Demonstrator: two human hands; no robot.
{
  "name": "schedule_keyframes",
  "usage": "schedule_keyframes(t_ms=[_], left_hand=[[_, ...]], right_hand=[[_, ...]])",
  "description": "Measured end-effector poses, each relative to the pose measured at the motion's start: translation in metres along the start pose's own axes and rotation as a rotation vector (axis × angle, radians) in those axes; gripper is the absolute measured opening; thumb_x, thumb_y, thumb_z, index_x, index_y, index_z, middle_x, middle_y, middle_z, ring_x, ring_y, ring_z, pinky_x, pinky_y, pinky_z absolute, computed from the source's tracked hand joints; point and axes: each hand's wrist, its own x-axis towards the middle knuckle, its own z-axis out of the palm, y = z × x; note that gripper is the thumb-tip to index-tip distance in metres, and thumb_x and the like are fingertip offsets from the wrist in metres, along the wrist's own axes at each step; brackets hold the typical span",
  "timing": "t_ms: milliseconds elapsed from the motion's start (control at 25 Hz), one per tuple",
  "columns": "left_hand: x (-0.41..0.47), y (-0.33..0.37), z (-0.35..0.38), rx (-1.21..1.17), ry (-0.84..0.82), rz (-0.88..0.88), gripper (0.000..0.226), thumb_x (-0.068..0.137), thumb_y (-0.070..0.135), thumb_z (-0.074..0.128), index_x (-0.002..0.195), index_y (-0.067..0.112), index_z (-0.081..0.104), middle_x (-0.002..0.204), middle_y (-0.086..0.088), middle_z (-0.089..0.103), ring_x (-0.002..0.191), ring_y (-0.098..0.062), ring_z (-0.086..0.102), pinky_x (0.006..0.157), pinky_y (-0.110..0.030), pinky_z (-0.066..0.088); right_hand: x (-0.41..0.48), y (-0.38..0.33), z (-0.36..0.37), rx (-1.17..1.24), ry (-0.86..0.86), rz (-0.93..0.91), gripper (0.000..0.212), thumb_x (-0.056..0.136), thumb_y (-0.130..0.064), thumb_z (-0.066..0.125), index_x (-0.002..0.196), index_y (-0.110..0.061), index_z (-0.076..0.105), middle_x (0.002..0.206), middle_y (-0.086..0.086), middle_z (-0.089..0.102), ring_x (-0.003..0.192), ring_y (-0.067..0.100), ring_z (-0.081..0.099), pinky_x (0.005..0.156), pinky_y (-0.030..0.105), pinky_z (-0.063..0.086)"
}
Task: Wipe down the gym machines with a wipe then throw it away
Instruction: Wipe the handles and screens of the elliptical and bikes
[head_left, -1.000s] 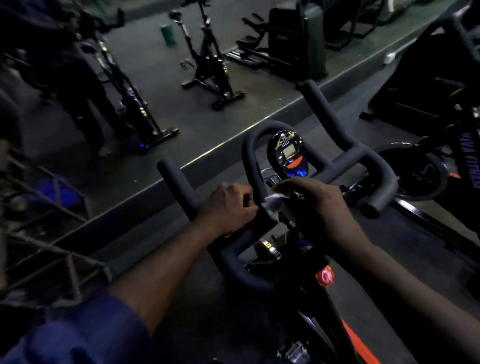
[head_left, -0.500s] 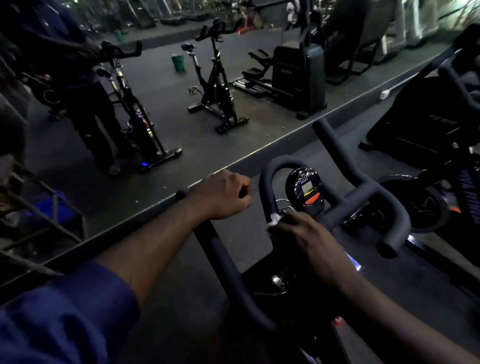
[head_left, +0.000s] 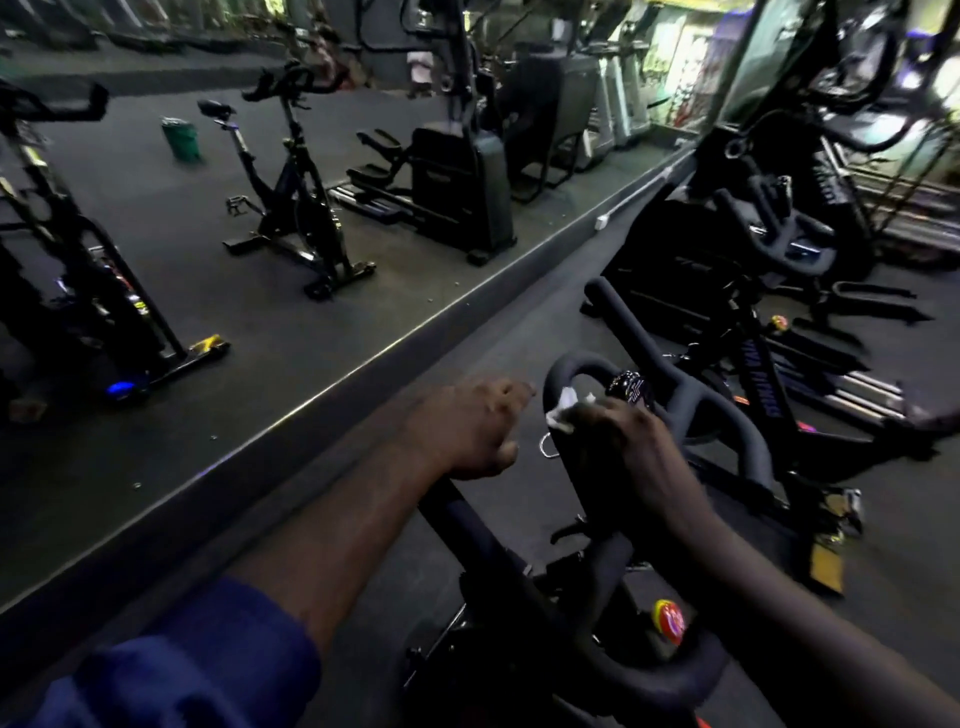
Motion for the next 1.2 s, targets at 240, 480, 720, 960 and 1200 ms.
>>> schedule_keyframes(t_ms=[240, 480, 720, 960, 1200], left_hand=[[-0.002, 0.000, -0.004, -0.037, 0.021, 0.060, 0.075, 0.096, 0.040, 0.065, 0.160, 0.023, 0.029, 0.160, -0.001, 0.040, 0.142, -0.024, 0.046, 0.110, -0.043, 0.047], [-0.009, 0.002, -0.008, -0.089, 0.126, 0.043, 0.052, 0.096, 0.032, 0.062, 0.143, 0.018, 0.044, 0.148, -0.003, 0.048, 0.128, -0.028, 0.056, 0.096, -0.046, 0.054], [-0.012, 0.003, -0.011, -0.154, 0.131, 0.002, 0.048, 0.096, 0.026, 0.061, 0.141, 0.017, 0.046, 0.142, -0.005, 0.051, 0.125, -0.027, 0.056, 0.092, -0.042, 0.053], [-0.011, 0.004, -0.012, -0.130, 0.094, -0.005, 0.046, 0.093, 0.023, 0.061, 0.137, 0.016, 0.048, 0.140, -0.006, 0.053, 0.126, -0.028, 0.055, 0.094, -0.046, 0.055], [-0.012, 0.005, -0.013, -0.143, 0.104, -0.027, 0.039, 0.092, 0.023, 0.062, 0.129, 0.017, 0.052, 0.133, -0.005, 0.057, 0.119, -0.028, 0.059, 0.085, -0.041, 0.054]], right_hand=[[0.059, -0.013, 0.020, -0.148, -0.105, 0.357, 0.015, 0.092, -0.001, 0.048, 0.090, -0.012, 0.058, 0.086, 0.004, 0.053, 0.091, 0.035, 0.066, 0.067, 0.028, 0.037], [0.043, -0.028, 0.002, -0.148, 0.057, 0.430, 0.013, 0.089, -0.008, 0.063, 0.077, -0.013, 0.061, 0.071, 0.010, 0.066, 0.068, 0.035, 0.067, 0.055, 0.038, 0.051], [0.051, -0.021, 0.033, -0.359, -0.138, 0.223, 0.018, 0.086, 0.004, 0.054, 0.091, -0.013, 0.058, 0.088, 0.018, 0.060, 0.075, 0.033, 0.064, 0.056, 0.043, 0.051], [0.056, -0.017, 0.017, -0.207, 0.147, 0.346, 0.010, 0.095, -0.009, 0.054, 0.089, -0.008, 0.062, 0.089, 0.019, 0.068, 0.079, 0.038, 0.067, 0.058, 0.038, 0.038], [0.042, 0.001, 0.059, 0.191, 0.066, 0.353, 0.053, 0.102, -0.017, 0.026, 0.126, 0.019, 0.056, 0.128, 0.043, 0.046, 0.108, 0.030, 0.053, 0.090, 0.028, 0.046]])
